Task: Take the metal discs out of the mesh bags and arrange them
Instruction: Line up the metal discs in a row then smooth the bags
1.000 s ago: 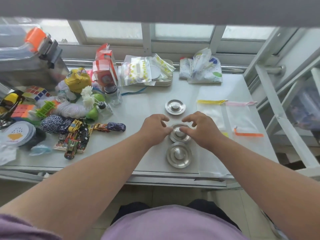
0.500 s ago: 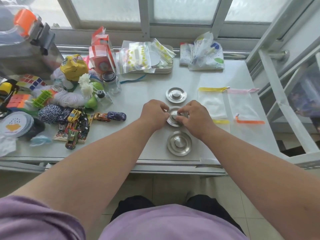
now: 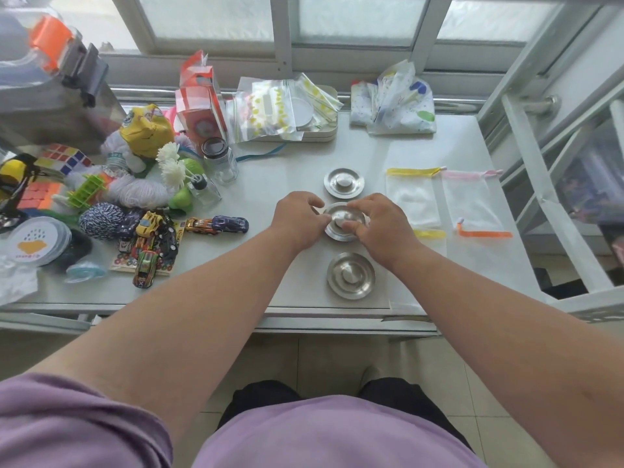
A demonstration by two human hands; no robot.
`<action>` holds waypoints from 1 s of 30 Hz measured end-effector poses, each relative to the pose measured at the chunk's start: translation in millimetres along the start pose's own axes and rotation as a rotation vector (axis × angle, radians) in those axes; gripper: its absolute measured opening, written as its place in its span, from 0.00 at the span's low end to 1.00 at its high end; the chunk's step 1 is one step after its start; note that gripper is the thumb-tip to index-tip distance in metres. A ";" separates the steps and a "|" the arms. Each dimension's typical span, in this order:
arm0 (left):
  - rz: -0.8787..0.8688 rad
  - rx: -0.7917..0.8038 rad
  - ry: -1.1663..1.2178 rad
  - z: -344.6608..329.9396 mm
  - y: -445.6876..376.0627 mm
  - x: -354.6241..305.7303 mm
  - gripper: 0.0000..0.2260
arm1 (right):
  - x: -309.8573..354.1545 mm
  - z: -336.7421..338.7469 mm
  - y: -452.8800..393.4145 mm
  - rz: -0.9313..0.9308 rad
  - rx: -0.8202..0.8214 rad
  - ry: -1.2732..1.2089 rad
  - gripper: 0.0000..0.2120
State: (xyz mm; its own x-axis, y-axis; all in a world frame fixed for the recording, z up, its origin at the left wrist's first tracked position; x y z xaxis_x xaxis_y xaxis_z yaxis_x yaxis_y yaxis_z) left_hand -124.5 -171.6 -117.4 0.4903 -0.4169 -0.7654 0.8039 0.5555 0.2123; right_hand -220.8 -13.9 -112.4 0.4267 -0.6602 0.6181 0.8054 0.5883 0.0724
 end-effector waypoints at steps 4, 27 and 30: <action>0.007 0.033 0.030 3.2 29.7 9.2 0.15 | 2.3 14.2 32.4 0.022 0.012 -0.002 0.16; -0.006 0.109 -0.054 -19.4 68.7 17.4 0.13 | -9.2 -2.8 74.7 0.032 0.148 0.010 0.18; -0.066 0.105 -0.082 -7.1 56.5 14.8 0.24 | -16.6 13.2 65.7 0.063 0.089 0.018 0.20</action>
State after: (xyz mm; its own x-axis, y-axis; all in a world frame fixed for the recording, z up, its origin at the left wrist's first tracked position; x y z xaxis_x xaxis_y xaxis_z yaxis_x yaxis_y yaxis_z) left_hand -74.3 -141.2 -121.1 0.4578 -0.5096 -0.7285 0.8638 0.4487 0.2290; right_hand -180.4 41.9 -107.6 0.4837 -0.6284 0.6093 0.7374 0.6675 0.1030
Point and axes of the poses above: each hand's wrist, its own y-axis away from the middle knuckle, its own z-axis out of the back of the hand, x = y × z, the point moved 5 cm from there along -y, towards the middle knuckle, and after that the axes turned 7 degrees about -z, right-handed, at the moved point
